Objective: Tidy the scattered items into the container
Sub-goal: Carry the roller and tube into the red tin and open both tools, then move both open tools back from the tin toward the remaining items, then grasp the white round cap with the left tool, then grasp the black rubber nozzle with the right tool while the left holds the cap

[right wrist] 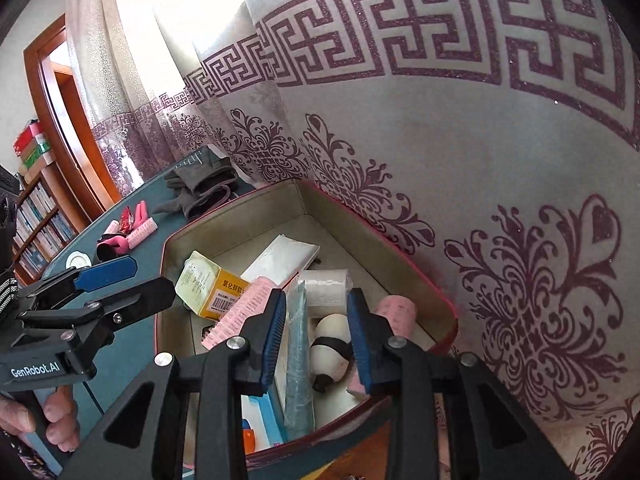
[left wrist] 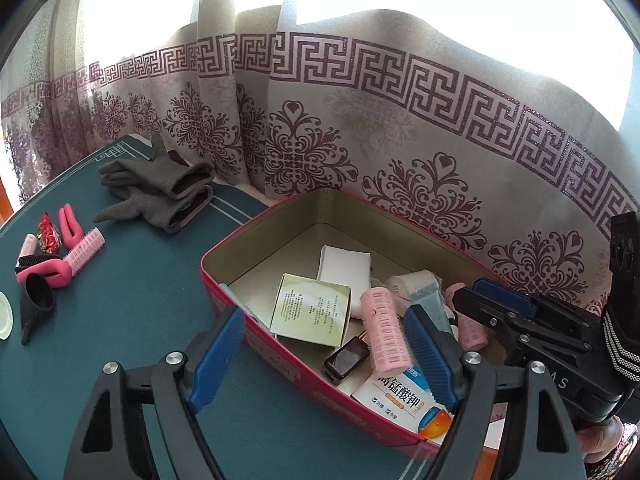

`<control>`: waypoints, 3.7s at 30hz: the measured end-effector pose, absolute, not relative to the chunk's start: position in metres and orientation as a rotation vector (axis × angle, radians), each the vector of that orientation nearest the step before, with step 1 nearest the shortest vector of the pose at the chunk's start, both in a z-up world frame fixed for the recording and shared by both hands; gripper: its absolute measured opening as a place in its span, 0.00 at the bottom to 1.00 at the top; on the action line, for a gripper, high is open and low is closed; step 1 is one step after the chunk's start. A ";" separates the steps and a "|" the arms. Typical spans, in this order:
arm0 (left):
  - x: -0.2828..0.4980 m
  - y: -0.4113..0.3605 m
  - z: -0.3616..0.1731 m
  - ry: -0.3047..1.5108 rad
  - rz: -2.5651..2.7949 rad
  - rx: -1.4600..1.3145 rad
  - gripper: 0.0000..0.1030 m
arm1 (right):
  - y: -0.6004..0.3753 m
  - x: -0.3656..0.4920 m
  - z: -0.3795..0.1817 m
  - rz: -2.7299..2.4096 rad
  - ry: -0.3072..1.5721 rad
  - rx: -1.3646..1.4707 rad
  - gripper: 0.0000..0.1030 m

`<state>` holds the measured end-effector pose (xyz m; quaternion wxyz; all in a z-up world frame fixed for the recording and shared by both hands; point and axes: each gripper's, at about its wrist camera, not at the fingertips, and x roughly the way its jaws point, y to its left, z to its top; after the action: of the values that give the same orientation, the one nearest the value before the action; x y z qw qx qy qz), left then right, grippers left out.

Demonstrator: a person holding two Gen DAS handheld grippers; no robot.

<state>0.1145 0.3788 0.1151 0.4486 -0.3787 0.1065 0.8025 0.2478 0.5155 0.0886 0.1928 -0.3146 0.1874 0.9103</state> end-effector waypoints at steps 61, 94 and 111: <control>-0.088 0.086 0.045 -0.127 2.644 -1.238 0.99 | 0.359 0.128 0.082 2.780 0.298 -1.105 0.82; -0.169 0.095 0.028 0.003 2.549 -1.198 0.27 | 0.292 0.005 0.065 2.918 0.214 -1.274 0.82; -0.171 0.088 0.030 -0.045 2.550 -1.187 0.27 | 0.272 -0.095 0.042 2.893 0.417 -1.416 0.82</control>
<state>-0.1706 0.0881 0.0304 0.1634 -0.4162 -0.0158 0.8943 -0.0950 0.2725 0.0422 -0.0531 -0.4353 0.1283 0.8895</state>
